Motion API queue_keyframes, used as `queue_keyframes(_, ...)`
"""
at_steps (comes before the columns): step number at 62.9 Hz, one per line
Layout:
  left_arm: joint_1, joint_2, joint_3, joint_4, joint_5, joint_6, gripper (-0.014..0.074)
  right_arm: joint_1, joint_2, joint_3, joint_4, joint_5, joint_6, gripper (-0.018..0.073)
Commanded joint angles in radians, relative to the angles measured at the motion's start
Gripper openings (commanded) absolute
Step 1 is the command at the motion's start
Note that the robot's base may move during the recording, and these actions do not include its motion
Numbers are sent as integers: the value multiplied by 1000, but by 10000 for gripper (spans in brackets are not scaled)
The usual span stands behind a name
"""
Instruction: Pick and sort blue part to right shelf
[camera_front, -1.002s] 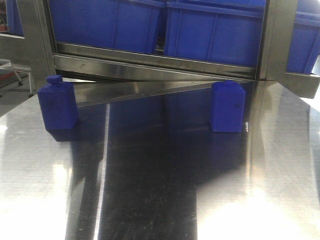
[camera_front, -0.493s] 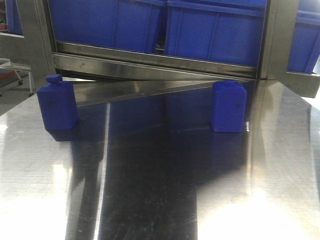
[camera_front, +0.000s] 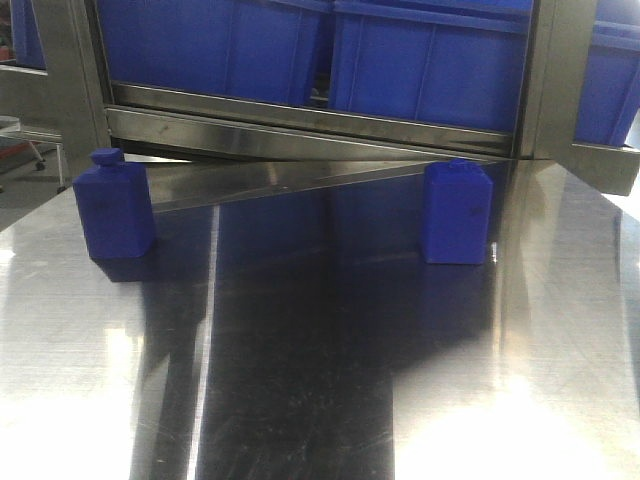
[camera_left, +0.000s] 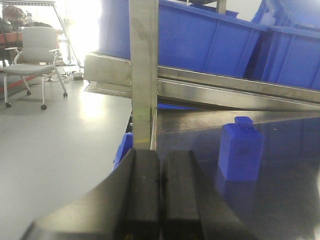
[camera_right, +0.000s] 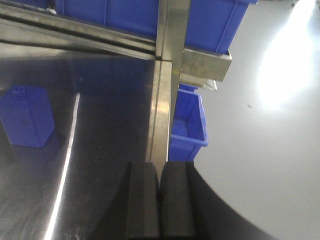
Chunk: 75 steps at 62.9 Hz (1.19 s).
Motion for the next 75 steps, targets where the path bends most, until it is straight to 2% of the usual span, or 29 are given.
queue_keyframes(1, -7, -18, 22, -9, -86, -11, 123, 6, 62, -64, -3, -107, 11, 48)
queue_keyframes(23, -7, -18, 22, -9, -86, -11, 123, 97, 404, -289, -3, 85, 56, 63)
queue_keyframes(30, -7, -18, 22, -9, -86, -11, 123, 128, 530, -338, -17, 108, 84, 204)
queue_keyframes(37, -7, -18, 22, -9, -86, -11, 123, 159, 646, -390, -46, 119, 107, 465)
queue_keyframes(44, -7, -18, 22, -9, -86, -11, 123, 203, 738, -463, -84, 156, 197, 631)
queue_keyframes(56, -7, -18, 22, -9, -86, -11, 123, 270, 905, -653, -100, 393, 383, 613)
queue_keyframes(75, -7, -18, 22, -9, -86, -11, 123, 341, 1147, -1003, -98, 736, 455, 613)
